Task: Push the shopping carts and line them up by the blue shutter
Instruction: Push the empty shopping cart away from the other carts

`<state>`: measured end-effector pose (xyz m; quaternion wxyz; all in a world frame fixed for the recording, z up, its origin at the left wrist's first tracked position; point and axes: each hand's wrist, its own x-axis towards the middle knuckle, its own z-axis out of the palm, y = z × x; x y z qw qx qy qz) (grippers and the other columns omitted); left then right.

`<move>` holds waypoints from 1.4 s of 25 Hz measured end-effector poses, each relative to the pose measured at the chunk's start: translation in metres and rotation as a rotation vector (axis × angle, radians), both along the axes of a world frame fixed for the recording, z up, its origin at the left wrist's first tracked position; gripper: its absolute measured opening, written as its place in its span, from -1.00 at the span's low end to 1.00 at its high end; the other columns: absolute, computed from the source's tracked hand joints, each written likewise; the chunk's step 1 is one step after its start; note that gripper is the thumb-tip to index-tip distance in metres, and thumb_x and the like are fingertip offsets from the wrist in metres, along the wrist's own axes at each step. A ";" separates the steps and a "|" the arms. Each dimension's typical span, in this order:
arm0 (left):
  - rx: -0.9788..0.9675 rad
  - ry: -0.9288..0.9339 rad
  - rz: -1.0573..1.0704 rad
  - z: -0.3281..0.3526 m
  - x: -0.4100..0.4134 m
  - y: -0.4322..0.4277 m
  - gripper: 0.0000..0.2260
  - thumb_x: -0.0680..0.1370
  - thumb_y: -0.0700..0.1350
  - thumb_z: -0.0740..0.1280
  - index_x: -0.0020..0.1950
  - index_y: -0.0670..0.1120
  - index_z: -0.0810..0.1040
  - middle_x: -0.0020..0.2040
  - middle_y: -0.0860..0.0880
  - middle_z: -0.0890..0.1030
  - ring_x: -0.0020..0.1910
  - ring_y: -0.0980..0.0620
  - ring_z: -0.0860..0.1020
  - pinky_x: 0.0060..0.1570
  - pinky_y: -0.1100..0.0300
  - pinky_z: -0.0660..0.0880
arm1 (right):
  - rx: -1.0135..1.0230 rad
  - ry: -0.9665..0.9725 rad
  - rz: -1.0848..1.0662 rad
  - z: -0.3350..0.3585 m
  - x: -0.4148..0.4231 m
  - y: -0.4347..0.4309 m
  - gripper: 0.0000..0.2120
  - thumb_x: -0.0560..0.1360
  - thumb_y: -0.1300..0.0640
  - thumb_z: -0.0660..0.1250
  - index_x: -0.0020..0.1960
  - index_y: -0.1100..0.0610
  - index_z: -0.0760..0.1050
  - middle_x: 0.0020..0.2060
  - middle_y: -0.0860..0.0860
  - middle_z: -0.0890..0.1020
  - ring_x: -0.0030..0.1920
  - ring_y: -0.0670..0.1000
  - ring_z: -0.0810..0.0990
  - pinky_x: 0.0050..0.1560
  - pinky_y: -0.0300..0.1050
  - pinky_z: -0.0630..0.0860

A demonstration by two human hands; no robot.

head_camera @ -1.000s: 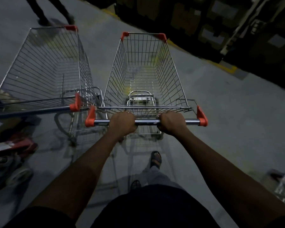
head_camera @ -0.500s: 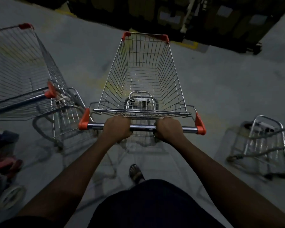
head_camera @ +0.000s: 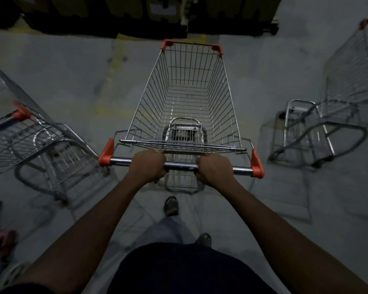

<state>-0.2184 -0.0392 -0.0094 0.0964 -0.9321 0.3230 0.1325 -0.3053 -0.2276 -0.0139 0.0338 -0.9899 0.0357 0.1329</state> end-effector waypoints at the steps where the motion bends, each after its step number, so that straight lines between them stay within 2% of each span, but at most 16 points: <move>1: -0.003 0.005 -0.026 0.001 -0.012 -0.002 -0.72 0.40 0.10 0.34 0.02 -0.02 0.60 -0.10 -0.07 0.64 -0.07 -0.09 0.59 -0.17 0.12 0.48 | -0.004 -0.003 -0.024 0.000 -0.016 0.000 -0.73 0.44 -0.09 0.30 -0.03 0.09 0.57 -0.09 0.08 0.65 -0.08 0.16 0.63 -0.13 -0.05 0.52; 10: -0.051 0.054 -0.314 0.008 -0.089 -0.005 -0.73 0.44 0.10 0.31 -0.02 -0.05 0.59 -0.11 -0.10 0.63 -0.10 -0.13 0.60 -0.14 0.09 0.50 | 0.002 0.064 -0.394 0.009 -0.138 0.033 -0.76 0.39 -0.06 0.36 -0.03 0.06 0.58 -0.13 0.06 0.64 -0.10 0.14 0.62 -0.13 -0.07 0.50; 16: -0.073 0.039 -0.601 0.001 -0.143 0.007 -0.74 0.45 0.12 0.31 -0.05 -0.04 0.57 -0.11 -0.08 0.61 -0.16 -0.10 0.59 -0.26 0.15 0.41 | -0.009 0.058 -0.669 0.011 -0.225 0.082 -0.74 0.42 -0.09 0.35 0.00 0.04 0.58 -0.10 0.07 0.63 -0.07 0.12 0.61 -0.11 -0.06 0.50; 22: -0.083 0.075 -0.830 0.005 -0.204 -0.001 -0.77 0.42 0.07 0.33 -0.09 -0.08 0.58 -0.12 -0.13 0.61 -0.15 -0.18 0.59 -0.24 0.12 0.43 | 0.033 0.043 -0.928 0.013 -0.310 0.121 -0.73 0.44 -0.07 0.33 0.03 0.08 0.58 -0.03 0.11 0.62 -0.02 0.14 0.61 -0.05 -0.06 0.50; 25: -0.075 0.064 -0.949 0.005 -0.244 -0.017 -0.77 0.39 0.05 0.34 -0.13 -0.10 0.58 -0.16 -0.15 0.61 -0.18 -0.21 0.59 -0.25 0.10 0.46 | 0.014 0.045 -1.021 0.010 -0.355 0.128 -0.74 0.44 -0.06 0.32 0.02 0.07 0.59 -0.05 0.08 0.64 -0.01 0.13 0.61 -0.05 -0.05 0.52; 31: -0.042 0.020 -1.144 0.004 -0.338 -0.064 -0.76 0.40 0.07 0.31 -0.13 -0.08 0.59 -0.20 -0.12 0.63 -0.21 -0.18 0.60 -0.31 0.15 0.36 | 0.019 0.030 -1.150 0.012 -0.457 0.121 -0.69 0.47 -0.14 0.29 0.05 0.04 0.58 -0.04 0.06 0.67 0.00 0.14 0.62 -0.02 -0.05 0.52; 35: -0.047 0.008 -1.235 0.004 -0.410 -0.106 -0.75 0.36 0.09 0.33 -0.22 -0.09 0.57 -0.31 -0.10 0.61 -0.30 -0.18 0.60 -0.35 0.16 0.41 | -0.001 0.007 -1.221 0.014 -0.532 0.104 -0.68 0.49 -0.16 0.26 0.07 0.03 0.58 -0.03 0.05 0.67 0.00 0.14 0.63 -0.03 -0.06 0.50</move>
